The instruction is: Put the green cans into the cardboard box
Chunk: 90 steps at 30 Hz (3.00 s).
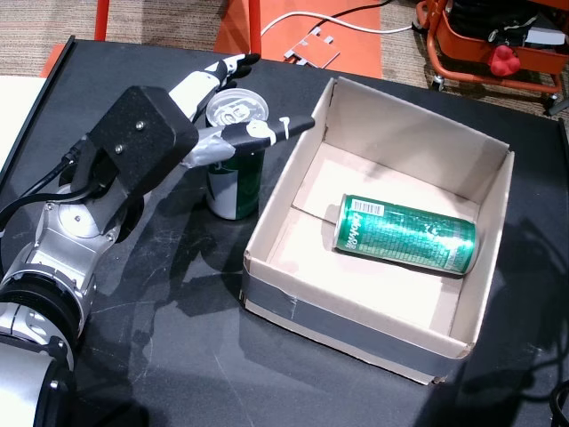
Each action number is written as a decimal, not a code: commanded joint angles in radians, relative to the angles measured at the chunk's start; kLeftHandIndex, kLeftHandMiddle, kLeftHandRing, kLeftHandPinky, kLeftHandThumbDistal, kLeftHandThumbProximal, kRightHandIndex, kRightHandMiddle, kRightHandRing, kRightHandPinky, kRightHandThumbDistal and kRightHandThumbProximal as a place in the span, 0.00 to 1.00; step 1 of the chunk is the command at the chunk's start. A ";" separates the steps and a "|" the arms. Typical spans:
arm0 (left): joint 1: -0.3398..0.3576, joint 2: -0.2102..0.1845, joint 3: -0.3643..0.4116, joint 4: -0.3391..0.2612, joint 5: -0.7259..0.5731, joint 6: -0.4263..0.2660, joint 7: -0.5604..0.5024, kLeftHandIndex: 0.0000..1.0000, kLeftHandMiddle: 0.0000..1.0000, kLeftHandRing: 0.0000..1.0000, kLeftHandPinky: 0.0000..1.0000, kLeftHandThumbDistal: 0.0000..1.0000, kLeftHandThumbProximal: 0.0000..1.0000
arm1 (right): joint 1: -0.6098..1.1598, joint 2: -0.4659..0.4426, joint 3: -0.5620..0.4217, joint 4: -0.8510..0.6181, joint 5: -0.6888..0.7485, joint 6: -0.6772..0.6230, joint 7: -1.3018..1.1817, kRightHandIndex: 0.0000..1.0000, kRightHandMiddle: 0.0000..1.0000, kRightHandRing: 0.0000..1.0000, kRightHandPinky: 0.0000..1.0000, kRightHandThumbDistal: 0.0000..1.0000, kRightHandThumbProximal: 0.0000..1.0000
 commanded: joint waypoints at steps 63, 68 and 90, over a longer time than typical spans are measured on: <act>0.040 -0.019 0.089 0.002 -0.068 0.031 0.036 1.00 1.00 1.00 1.00 0.93 0.41 | -0.003 0.001 0.014 -0.027 0.021 -0.020 -0.016 0.83 0.40 0.43 0.77 1.00 0.80; 0.044 -0.019 0.079 0.001 -0.064 0.023 0.040 1.00 1.00 1.00 0.99 0.98 0.43 | -0.008 -0.004 0.021 -0.020 0.018 -0.028 -0.008 0.85 0.41 0.43 0.79 0.97 0.80; 0.044 -0.011 0.046 0.002 -0.041 0.028 0.068 1.00 1.00 1.00 1.00 1.00 0.50 | 0.003 -0.013 0.043 -0.023 -0.011 -0.020 -0.051 0.93 0.44 0.47 0.81 0.89 0.78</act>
